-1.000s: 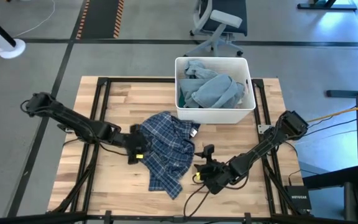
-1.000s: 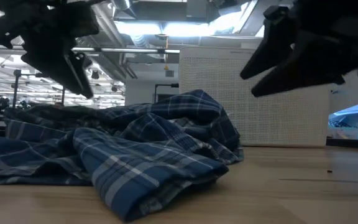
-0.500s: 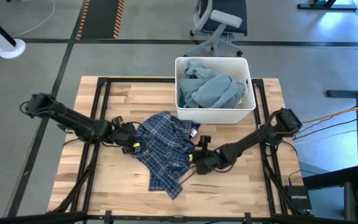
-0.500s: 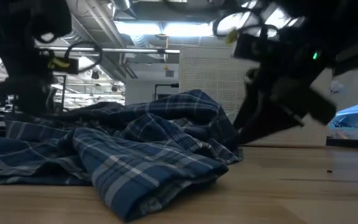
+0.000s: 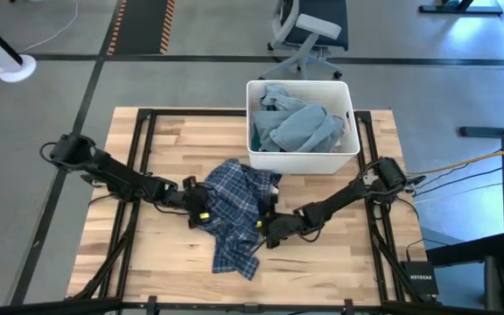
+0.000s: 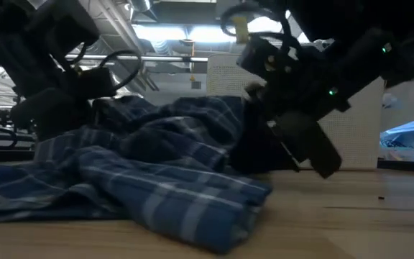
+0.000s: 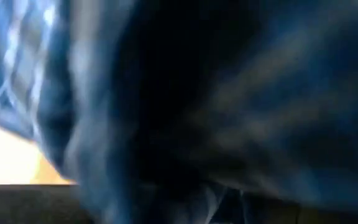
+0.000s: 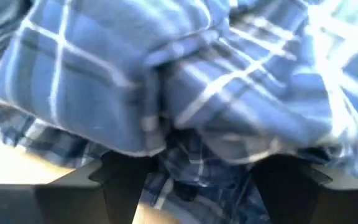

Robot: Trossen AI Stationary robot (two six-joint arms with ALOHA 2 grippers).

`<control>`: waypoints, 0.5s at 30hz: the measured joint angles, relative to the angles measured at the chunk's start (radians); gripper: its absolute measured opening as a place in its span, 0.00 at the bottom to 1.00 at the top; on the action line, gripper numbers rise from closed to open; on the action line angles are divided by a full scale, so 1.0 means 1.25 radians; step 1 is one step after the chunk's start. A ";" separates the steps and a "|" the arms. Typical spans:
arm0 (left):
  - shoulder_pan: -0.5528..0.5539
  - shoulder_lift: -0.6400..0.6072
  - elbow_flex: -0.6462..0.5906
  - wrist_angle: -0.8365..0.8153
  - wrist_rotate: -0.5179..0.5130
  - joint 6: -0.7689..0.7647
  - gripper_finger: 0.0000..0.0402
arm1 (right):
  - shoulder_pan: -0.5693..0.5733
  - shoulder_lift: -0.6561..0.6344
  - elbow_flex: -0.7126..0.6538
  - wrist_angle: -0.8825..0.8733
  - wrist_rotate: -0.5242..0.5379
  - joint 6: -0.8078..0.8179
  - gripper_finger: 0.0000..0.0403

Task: Sort clothes
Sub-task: Put the blue polo shirt into the white laundry bin

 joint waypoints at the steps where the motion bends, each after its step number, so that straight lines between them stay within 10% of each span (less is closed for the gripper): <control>1: 0.000 0.018 0.001 0.035 0.009 0.006 0.48 | 0.001 0.010 0.004 0.026 0.005 -0.043 0.70; 15: -0.022 0.089 0.018 0.368 0.079 0.087 0.48 | -0.016 0.026 0.117 0.134 0.049 -0.457 0.70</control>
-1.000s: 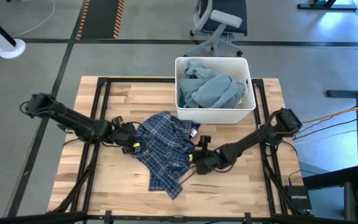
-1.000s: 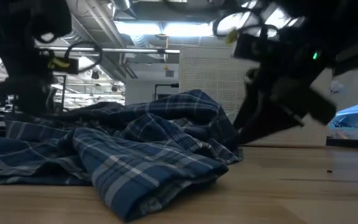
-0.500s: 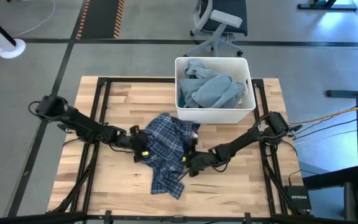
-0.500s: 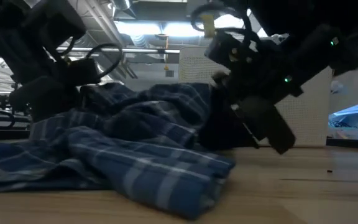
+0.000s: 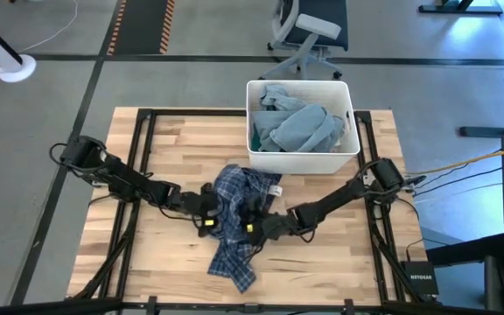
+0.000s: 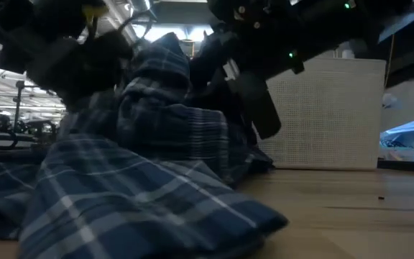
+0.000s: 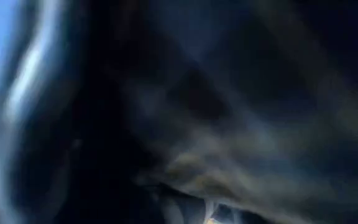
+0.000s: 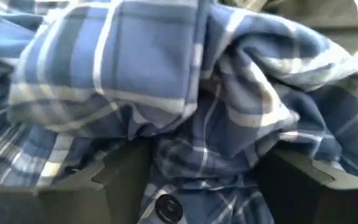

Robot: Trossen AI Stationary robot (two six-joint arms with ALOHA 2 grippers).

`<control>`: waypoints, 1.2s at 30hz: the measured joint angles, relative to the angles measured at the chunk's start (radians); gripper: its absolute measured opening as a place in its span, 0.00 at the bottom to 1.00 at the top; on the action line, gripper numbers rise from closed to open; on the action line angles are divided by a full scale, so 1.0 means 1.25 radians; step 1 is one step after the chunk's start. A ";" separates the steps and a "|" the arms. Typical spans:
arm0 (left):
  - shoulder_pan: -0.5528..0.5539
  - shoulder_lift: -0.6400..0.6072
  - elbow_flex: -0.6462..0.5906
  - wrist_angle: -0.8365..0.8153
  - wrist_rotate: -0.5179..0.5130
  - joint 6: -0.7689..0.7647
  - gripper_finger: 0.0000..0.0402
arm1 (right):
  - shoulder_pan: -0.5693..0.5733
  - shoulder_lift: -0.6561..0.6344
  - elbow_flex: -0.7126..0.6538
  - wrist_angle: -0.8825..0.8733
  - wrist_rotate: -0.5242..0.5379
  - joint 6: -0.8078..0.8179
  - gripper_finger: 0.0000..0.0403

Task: Sort clothes
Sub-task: Put the blue polo shirt into the white laundry bin

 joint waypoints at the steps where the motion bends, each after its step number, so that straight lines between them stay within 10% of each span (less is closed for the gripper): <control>1: -0.001 0.000 0.000 0.026 0.011 0.006 0.48 | -0.004 0.000 0.004 -0.001 -0.006 -0.011 0.70; 13: -0.001 0.004 -0.002 0.176 0.063 0.013 0.48 | -0.047 0.011 0.016 0.007 -0.112 -0.024 0.70; 23: 0.002 0.005 0.015 0.042 0.073 0.028 0.48 | -0.050 0.118 0.127 -0.015 -0.115 -0.092 0.67; 33: 0.001 0.004 0.015 0.020 0.052 0.018 0.48 | -0.050 0.119 0.169 -0.176 -0.082 -0.030 0.09; 36: 0.000 0.000 0.015 0.021 0.050 0.001 0.48 | -0.047 0.116 0.169 -0.191 -0.073 -0.013 0.07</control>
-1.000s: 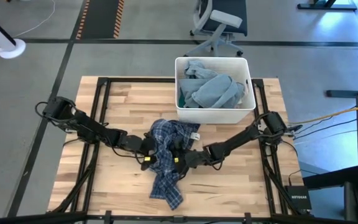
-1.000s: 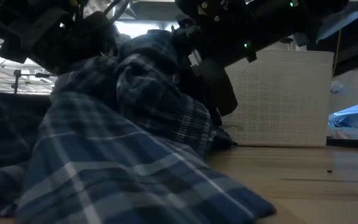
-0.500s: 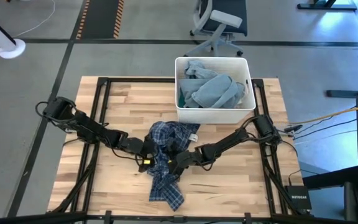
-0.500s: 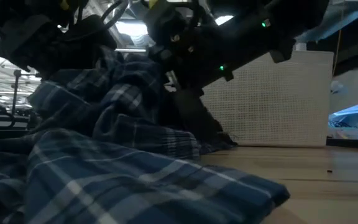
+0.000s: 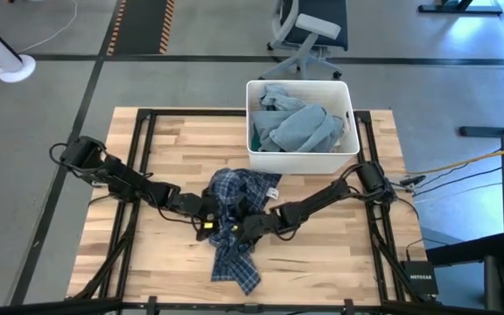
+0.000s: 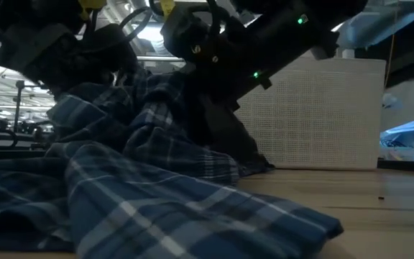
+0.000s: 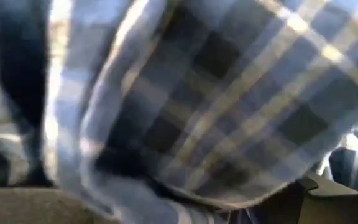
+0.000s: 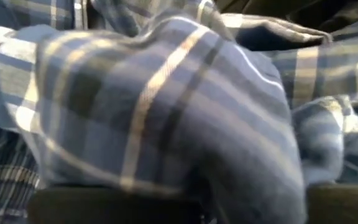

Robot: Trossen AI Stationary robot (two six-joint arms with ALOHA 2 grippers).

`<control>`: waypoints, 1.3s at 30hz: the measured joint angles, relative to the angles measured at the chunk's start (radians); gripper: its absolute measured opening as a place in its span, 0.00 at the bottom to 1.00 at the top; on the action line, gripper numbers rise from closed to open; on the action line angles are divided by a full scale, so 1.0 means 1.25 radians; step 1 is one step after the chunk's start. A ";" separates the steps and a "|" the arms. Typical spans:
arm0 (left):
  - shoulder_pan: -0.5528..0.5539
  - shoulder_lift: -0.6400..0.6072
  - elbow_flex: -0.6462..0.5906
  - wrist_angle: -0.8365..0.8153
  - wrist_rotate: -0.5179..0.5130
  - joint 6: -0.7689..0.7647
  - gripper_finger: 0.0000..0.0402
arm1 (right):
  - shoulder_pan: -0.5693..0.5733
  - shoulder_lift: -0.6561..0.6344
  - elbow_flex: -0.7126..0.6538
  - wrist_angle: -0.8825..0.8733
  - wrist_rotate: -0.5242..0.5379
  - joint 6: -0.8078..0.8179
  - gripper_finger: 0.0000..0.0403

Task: Sort clothes
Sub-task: Put the blue polo shirt into the white laundry bin

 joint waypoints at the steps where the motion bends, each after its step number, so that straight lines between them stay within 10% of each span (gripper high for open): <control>1: -0.002 -0.001 0.000 0.006 0.000 -0.010 0.48 | 0.006 -0.005 0.000 -0.011 0.010 0.002 0.08; 13: -0.030 -0.052 0.011 -0.127 0.006 -0.093 0.48 | 0.064 -0.178 -0.002 -0.167 0.142 -0.006 0.08; 29: -0.068 -0.363 0.008 -0.392 -0.106 -0.087 0.48 | 0.087 -0.439 -0.003 -0.200 0.286 -0.119 0.08; 39: -0.070 -0.404 0.007 -0.488 -0.140 -0.118 0.48 | 0.044 -0.497 0.169 -0.174 0.298 -0.298 0.08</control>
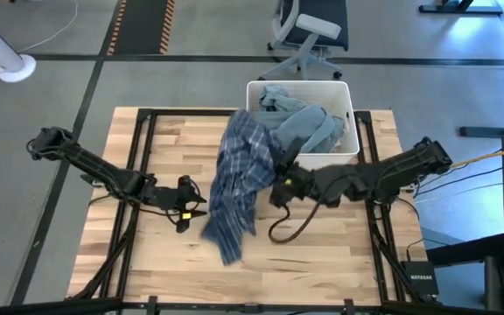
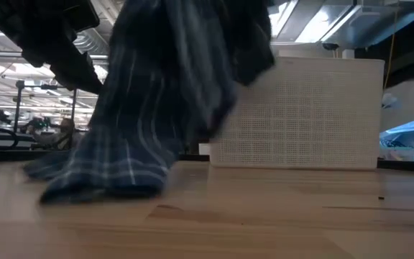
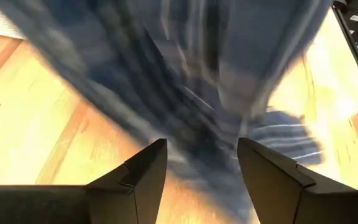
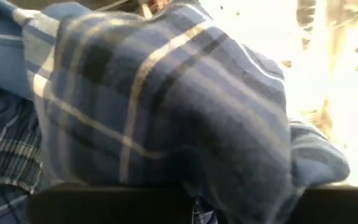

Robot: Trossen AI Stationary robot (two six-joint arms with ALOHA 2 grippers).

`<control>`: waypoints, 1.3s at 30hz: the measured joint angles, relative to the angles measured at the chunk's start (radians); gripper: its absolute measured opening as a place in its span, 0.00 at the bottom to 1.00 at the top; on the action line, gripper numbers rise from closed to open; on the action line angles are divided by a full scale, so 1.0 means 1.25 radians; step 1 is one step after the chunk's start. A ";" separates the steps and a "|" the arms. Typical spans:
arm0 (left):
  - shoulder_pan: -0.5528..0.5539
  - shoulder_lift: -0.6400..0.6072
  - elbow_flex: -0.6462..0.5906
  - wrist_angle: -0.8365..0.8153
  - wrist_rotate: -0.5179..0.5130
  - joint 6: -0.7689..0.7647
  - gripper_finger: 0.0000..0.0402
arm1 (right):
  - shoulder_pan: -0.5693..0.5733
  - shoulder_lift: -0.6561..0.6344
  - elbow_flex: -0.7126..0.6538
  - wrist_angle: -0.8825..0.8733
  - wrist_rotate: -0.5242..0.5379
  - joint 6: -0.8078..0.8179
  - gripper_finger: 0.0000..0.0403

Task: Sort clothes
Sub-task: Put the blue polo shirt into the white laundry bin

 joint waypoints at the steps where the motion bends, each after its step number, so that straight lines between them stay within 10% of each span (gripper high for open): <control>1: 0.000 0.001 0.000 0.001 -0.002 0.000 0.48 | -0.009 0.000 0.024 -0.001 -0.003 -0.019 0.08; 12: 0.000 0.002 0.000 0.003 -0.005 0.002 0.48 | -0.134 0.000 0.338 -0.046 0.004 -0.239 0.08; 20: 0.000 0.002 -0.001 0.003 -0.006 0.015 0.48 | -0.160 -0.002 0.560 -0.059 0.165 -0.470 0.08; 31: 0.000 0.002 -0.001 0.003 -0.101 0.072 0.48 | -0.160 0.002 0.607 -0.049 0.388 -0.655 0.08; 39: 0.000 0.002 -0.001 0.002 -0.111 0.079 0.48 | -0.192 -0.012 0.663 0.019 0.391 -0.677 0.08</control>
